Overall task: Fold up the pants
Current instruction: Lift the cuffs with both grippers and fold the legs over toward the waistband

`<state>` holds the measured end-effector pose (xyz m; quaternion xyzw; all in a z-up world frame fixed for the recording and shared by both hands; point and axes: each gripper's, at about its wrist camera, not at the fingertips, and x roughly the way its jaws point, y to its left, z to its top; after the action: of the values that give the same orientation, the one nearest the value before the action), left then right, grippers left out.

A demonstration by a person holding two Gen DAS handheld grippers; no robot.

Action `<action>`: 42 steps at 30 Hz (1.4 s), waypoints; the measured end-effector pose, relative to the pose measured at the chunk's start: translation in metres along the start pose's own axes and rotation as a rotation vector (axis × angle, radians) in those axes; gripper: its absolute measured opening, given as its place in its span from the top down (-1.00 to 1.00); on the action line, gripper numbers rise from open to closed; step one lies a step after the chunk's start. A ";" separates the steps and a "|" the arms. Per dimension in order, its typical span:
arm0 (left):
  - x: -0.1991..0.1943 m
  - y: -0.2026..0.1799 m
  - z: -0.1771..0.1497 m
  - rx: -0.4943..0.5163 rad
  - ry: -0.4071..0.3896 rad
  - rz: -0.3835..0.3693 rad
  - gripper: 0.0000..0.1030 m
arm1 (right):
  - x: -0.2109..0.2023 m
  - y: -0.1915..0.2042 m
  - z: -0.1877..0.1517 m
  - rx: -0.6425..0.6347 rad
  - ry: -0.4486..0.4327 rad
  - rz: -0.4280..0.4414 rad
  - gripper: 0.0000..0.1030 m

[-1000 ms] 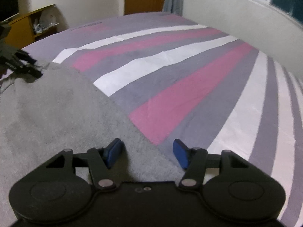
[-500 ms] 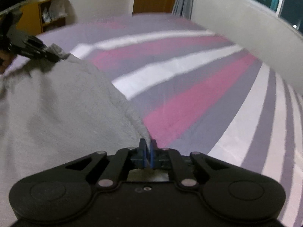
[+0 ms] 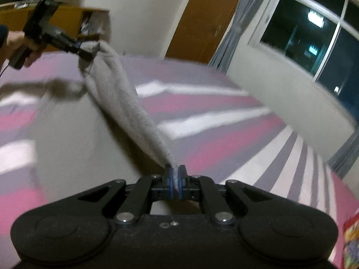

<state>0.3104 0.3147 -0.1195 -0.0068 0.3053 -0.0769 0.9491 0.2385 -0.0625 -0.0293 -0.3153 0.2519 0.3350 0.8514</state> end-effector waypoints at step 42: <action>-0.034 0.006 -0.075 -0.916 -0.007 -0.072 0.25 | -0.003 -0.078 -0.100 1.172 0.005 0.073 0.67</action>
<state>0.2405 0.3287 -0.1608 -0.4365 0.3041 0.0332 0.8461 0.2716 -0.1791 -0.0665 0.2162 0.4081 0.1683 0.8709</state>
